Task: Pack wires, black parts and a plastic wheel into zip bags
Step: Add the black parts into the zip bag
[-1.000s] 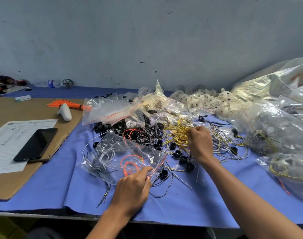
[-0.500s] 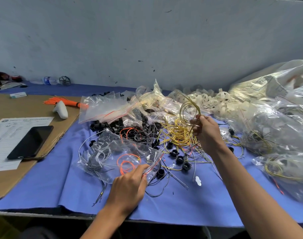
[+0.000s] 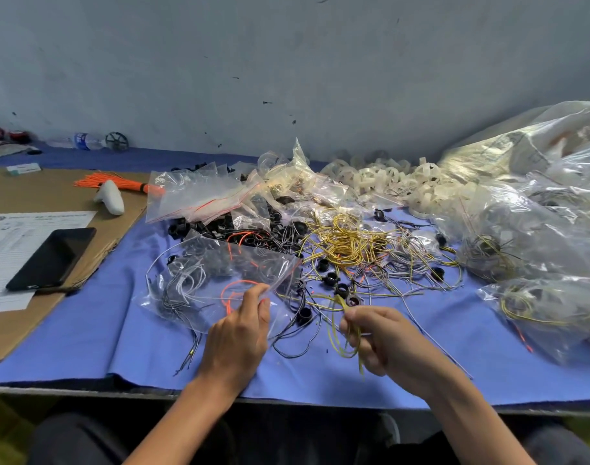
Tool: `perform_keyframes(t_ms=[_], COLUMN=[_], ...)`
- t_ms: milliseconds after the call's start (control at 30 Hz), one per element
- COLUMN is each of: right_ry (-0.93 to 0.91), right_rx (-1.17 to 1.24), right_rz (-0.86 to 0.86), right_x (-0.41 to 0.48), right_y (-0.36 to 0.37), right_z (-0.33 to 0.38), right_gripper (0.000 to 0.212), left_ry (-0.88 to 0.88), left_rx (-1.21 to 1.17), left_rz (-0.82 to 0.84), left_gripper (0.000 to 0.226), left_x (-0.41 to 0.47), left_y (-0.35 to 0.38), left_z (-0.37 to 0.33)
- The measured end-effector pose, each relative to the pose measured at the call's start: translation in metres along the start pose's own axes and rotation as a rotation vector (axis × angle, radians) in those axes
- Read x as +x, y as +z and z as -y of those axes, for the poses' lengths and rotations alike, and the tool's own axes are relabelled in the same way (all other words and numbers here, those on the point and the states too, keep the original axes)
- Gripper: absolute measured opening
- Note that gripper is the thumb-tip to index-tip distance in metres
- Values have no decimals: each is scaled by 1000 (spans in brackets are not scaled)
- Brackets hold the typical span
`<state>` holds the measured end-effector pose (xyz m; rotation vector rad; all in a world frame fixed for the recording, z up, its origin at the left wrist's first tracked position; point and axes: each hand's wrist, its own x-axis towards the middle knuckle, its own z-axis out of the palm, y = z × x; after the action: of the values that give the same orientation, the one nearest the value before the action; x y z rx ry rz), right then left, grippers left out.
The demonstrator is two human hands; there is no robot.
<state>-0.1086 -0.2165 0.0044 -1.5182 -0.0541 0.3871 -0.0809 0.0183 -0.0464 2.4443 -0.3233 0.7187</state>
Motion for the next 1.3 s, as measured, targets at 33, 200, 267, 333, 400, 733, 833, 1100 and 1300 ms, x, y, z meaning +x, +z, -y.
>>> perform_keyframes(t_ms=[33,200,267,333,400,733,833,1100,1300], right_ry=[1,33,66,85,72,-222,-347,-281,-384], right_rx=[-10,52,46,60,122,-188,-1198,-613,-1044], right_rz=[25,158,175,164,135,187,184,311,23], right_x=[1,34,53,72,91,135,148,114,79], right_y=[4,30,43,58,72,116,120,98,48], right_z=[0,3,2,4,5,5,20,24,19], right_gripper=[24,25,28,29,28,40,44,24,11], left_ry=[3,61,93,101,107,102,86,29,65], left_rx=[2,6,-3,-47,-83,-206,-224,-169,-99], left_rz=[4,-13,-26,-28,-40,-94,-124,-126,-58], left_gripper=[28,27,29,31,31,24,21,23,29], left_x=[-1,-1,-2,-4,-4,-5,-6,-3,-1], left_y=[0,-4,-6,-6,-8,-16,-16,-13,-8], left_z=[0,-3,-3,-2,-2,-8,-9,-6,-5])
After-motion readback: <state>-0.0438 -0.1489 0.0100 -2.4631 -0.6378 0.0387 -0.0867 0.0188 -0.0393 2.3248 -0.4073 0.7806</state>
